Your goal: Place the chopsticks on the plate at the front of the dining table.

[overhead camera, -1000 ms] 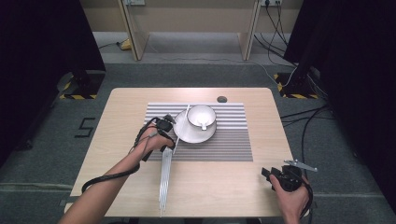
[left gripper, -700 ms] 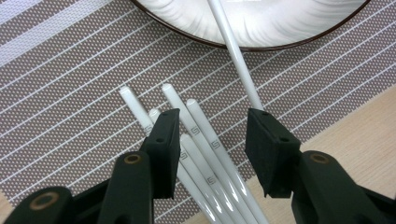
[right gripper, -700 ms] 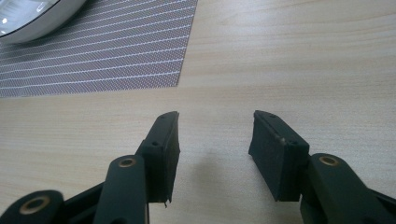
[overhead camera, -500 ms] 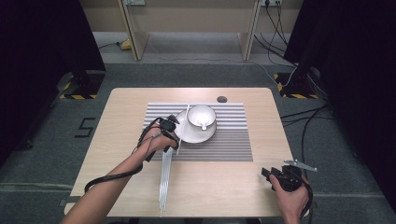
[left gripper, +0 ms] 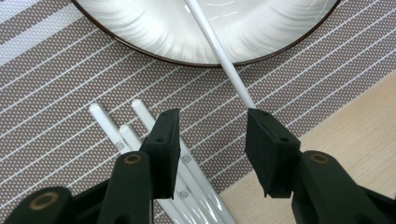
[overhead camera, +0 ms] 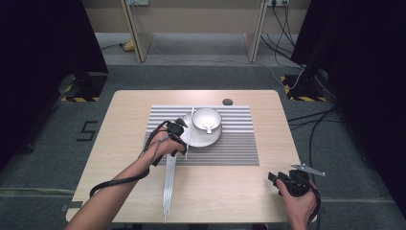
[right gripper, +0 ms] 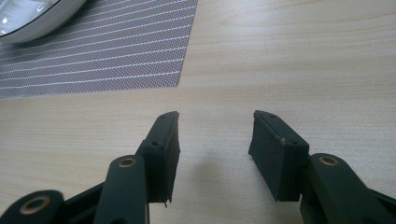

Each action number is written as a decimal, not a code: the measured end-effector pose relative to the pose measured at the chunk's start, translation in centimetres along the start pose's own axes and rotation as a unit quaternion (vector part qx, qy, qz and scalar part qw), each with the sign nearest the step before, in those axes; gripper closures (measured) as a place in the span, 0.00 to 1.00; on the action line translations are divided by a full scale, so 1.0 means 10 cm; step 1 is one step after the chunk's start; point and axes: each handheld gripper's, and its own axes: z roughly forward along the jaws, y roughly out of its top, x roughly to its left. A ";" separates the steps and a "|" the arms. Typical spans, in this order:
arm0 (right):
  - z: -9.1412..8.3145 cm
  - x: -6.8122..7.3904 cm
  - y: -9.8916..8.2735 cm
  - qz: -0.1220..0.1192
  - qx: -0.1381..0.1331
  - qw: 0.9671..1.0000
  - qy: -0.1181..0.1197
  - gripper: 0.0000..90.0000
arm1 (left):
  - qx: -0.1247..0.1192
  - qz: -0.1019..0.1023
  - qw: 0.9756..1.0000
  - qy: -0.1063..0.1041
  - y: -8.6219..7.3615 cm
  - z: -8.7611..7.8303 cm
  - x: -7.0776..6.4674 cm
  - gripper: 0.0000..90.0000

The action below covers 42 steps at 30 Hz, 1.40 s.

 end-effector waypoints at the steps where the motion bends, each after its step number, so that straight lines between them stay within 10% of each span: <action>1: 0.00 0.00 0.00 0.001 -0.001 1.000 0.000 0.58 | -0.001 -0.001 1.000 0.000 0.00 0.00 -0.01 0.61; 28: -0.01 -0.01 0.00 0.001 0.000 1.000 0.000 0.58 | -0.003 0.000 1.000 -0.008 0.05 0.02 -0.08 0.60; 42: -0.01 0.00 0.00 0.000 0.000 1.000 0.000 0.58 | -0.015 -0.016 1.000 -0.009 -0.16 -0.16 0.11 0.58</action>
